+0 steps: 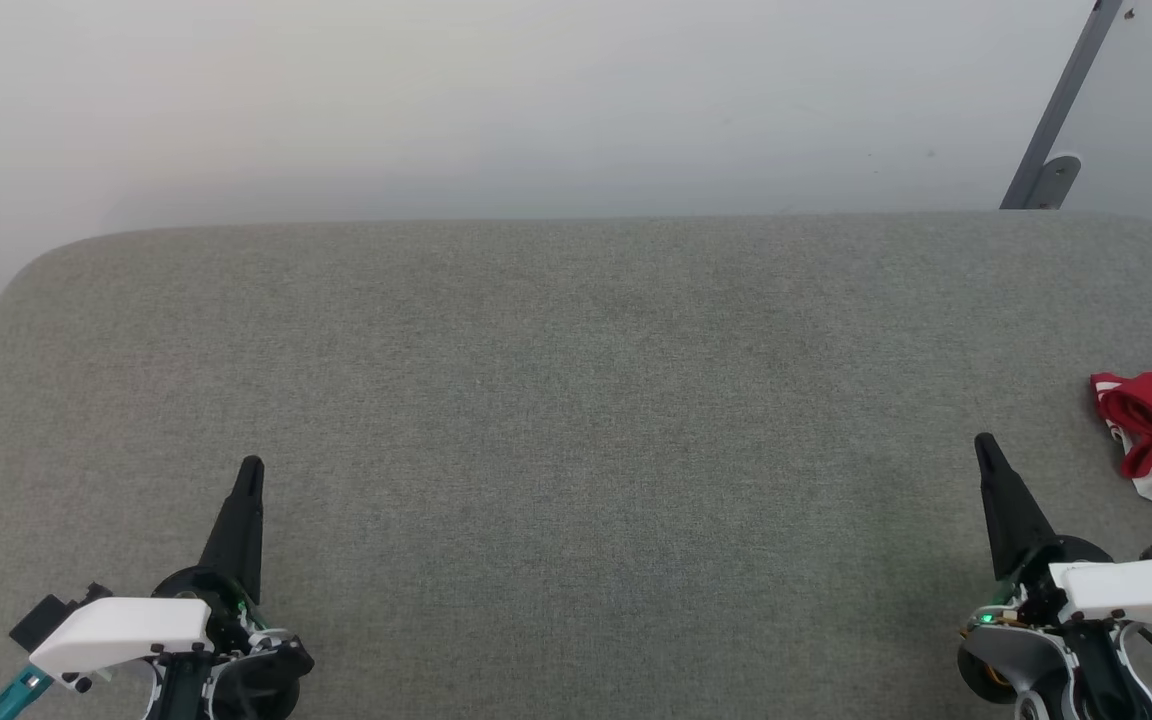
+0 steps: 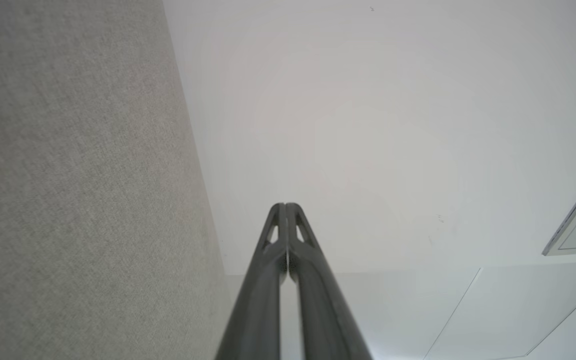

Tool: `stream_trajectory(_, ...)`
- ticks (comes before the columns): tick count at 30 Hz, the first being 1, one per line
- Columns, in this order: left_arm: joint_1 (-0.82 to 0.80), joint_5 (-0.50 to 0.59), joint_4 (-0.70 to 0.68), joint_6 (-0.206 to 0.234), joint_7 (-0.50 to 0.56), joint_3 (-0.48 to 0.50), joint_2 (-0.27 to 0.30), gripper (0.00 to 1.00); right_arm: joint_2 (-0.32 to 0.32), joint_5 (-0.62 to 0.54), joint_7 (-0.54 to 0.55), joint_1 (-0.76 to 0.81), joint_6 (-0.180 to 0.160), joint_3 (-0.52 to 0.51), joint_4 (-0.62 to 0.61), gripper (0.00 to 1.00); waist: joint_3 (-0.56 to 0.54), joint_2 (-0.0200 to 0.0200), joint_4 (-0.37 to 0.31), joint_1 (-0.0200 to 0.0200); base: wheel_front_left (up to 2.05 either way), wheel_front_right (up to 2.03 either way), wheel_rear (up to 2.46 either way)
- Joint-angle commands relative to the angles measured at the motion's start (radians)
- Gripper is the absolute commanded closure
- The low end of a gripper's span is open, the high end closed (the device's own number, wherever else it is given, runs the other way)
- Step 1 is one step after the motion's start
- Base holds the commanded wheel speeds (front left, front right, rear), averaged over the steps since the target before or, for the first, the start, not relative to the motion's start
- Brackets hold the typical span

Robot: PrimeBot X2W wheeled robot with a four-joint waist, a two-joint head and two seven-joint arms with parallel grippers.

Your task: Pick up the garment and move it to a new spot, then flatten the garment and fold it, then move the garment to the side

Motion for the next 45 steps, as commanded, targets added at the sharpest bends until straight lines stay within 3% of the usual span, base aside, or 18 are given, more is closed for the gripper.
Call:
stream_trajectory(1,-0.015,-0.009,0.001,0.002,0.006,0.004,-0.001,1.00,0.004,0.010,0.003,-0.010,0.000,-0.001,0.004,1.00,0.000,0.0000,0.000,0.0000,0.00,0.00,0.00)
stream_trajectory(45,-0.016,0.004,0.001,0.002,0.015,0.014,-0.009,1.00,0.003,0.010,0.002,-0.009,0.000,-0.001,0.004,1.00,0.000,0.0000,0.000,0.0000,0.00,0.00,0.00)
